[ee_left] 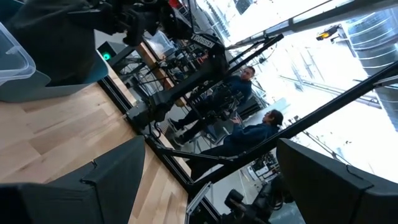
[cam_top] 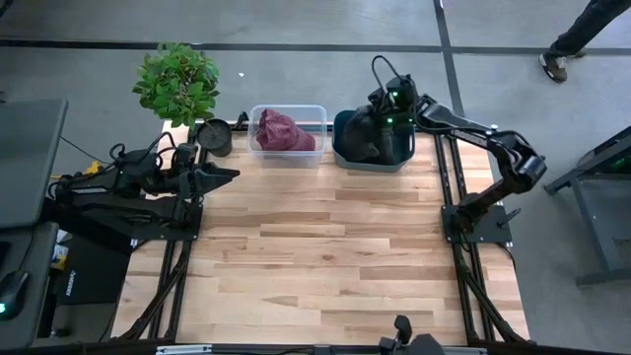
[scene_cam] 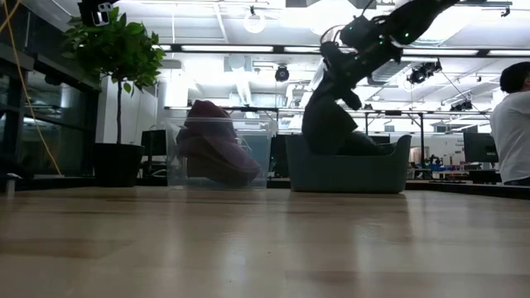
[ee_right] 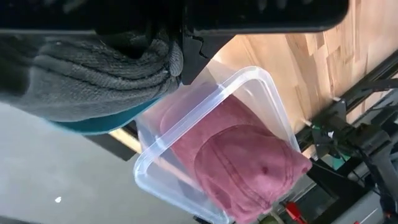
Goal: Pick & Place hat
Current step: Put the black cap into the blue bin
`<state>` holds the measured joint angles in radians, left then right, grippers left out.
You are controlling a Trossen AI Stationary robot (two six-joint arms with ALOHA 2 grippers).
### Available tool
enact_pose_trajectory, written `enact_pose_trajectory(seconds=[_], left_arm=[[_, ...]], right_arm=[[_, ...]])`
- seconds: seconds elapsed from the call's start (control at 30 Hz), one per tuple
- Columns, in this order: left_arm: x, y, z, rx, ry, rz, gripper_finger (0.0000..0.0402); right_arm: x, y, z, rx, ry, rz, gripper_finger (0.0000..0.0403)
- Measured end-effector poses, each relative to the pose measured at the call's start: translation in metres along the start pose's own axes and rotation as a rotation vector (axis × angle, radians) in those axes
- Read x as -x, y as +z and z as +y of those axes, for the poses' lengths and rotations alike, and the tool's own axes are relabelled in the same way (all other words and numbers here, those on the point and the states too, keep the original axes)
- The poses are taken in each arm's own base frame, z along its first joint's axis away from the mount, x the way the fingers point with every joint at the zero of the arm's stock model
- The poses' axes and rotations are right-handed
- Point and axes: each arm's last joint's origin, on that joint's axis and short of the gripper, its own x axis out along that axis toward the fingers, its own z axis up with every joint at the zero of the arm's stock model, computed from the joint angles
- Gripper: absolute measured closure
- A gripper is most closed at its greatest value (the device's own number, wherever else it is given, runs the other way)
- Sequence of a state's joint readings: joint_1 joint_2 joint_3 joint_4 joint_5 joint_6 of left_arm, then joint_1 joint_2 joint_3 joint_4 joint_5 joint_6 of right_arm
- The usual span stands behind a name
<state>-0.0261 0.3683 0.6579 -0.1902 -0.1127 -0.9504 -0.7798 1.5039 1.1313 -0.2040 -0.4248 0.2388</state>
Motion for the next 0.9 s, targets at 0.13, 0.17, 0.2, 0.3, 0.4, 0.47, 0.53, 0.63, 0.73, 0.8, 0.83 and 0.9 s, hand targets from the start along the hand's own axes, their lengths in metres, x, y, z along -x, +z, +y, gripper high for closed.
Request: enact_pose_trajectory(seconds=[0.13, 0.17, 0.2, 0.3, 0.4, 0.47, 0.53, 0.63, 0.73, 0.8, 0.83, 0.9], left_arm=[[0.000, 0.000, 0.000, 0.000, 0.000, 0.000, 0.0062], [0.000, 0.000, 0.000, 0.000, -0.001, 0.000, 0.0062], [0.000, 0.000, 0.000, 0.000, 0.000, 0.001, 0.0062], [0.000, 0.000, 0.000, 0.001, -0.001, 0.000, 0.0062], [0.000, 0.000, 0.000, 0.006, -0.001, 0.000, 0.0062], [0.000, 0.000, 0.000, 0.009, -0.001, 0.000, 0.0062], [0.000, 0.000, 0.000, 0.016, -0.001, 0.000, 0.0062], [0.000, 0.000, 0.000, 0.016, 0.000, -0.001, 0.0062], [0.000, 0.000, 0.000, 0.023, 0.001, -0.001, 0.0062], [0.000, 0.000, 0.000, 0.024, 0.001, -0.001, 0.0062], [0.000, 0.000, 0.000, 0.024, 0.001, -0.001, 0.0062], [0.000, 0.000, 0.000, 0.024, 0.001, -0.001, 0.0062]], right_arm=[[-0.017, -0.006, -0.005, -0.032, -0.003, 0.033, 0.0393], [-0.020, -0.008, -0.007, -0.037, -0.008, 0.044, 0.0393], [-0.022, -0.009, -0.008, -0.042, -0.011, 0.051, 0.0393], [-0.024, -0.012, -0.011, -0.058, -0.034, 0.068, 0.0393], [-0.022, -0.015, -0.015, -0.088, -0.086, 0.092, 0.0393], [-0.019, -0.016, -0.019, -0.119, -0.131, 0.109, 0.0393], [-0.016, -0.018, -0.021, -0.154, -0.175, 0.126, 0.0393], [-0.009, -0.021, -0.024, -0.183, -0.246, 0.147, 0.0393], [-0.001, -0.021, -0.023, -0.195, -0.300, 0.151, 0.0393], [0.004, -0.021, -0.023, -0.213, -0.349, 0.145, 0.0392], [0.006, -0.021, -0.023, -0.215, -0.364, 0.146, 0.0392], [0.009, -0.023, -0.023, -0.219, -0.390, 0.164, 0.0392]])
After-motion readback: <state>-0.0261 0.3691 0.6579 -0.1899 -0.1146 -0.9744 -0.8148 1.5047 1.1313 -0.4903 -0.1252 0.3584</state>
